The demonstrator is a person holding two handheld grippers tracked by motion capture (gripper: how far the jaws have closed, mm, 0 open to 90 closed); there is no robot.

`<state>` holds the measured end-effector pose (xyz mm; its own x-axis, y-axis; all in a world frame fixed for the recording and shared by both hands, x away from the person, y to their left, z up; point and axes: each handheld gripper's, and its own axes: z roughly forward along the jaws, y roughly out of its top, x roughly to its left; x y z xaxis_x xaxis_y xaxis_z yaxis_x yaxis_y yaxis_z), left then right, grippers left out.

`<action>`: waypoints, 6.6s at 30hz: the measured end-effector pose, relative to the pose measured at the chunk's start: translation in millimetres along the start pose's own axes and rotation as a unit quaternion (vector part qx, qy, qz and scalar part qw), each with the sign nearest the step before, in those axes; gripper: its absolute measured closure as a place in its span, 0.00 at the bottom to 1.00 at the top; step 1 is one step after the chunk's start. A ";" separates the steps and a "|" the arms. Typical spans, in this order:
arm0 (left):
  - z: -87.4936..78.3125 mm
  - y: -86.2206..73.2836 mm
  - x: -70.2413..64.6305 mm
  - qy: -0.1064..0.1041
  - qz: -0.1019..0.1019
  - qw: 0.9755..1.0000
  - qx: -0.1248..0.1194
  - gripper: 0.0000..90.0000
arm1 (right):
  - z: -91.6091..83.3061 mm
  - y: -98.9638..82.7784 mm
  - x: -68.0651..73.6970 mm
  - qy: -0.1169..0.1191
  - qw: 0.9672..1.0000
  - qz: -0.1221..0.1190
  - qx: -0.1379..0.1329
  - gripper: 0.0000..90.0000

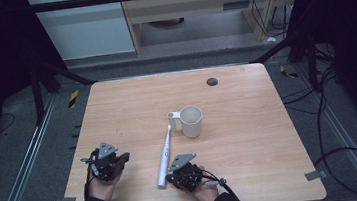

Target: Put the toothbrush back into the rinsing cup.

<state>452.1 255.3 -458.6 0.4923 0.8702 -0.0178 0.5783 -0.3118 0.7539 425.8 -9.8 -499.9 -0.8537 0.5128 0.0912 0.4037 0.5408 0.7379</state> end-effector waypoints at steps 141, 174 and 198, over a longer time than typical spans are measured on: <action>99.1 67.0 -39.9 -0.013 0.011 0.981 0.192 0.68 | -170.3 -109.1 -136.3 -0.324 0.938 0.109 -0.056 0.44; 52.2 71.0 -24.0 -0.042 0.023 0.989 0.142 0.74 | -172.4 -109.8 -136.0 -0.322 0.938 0.115 -0.058 0.46; -17.1 108.0 -21.2 -0.034 0.020 0.999 -0.036 0.74 | -173.4 -109.9 -135.6 -0.327 0.936 0.114 -0.060 0.47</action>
<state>493.1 209.6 -365.5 0.5590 0.8286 -0.0296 0.5100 -0.3155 0.8002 440.1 -254.4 -477.4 -0.3510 0.9252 -0.1442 0.4765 0.3091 0.8230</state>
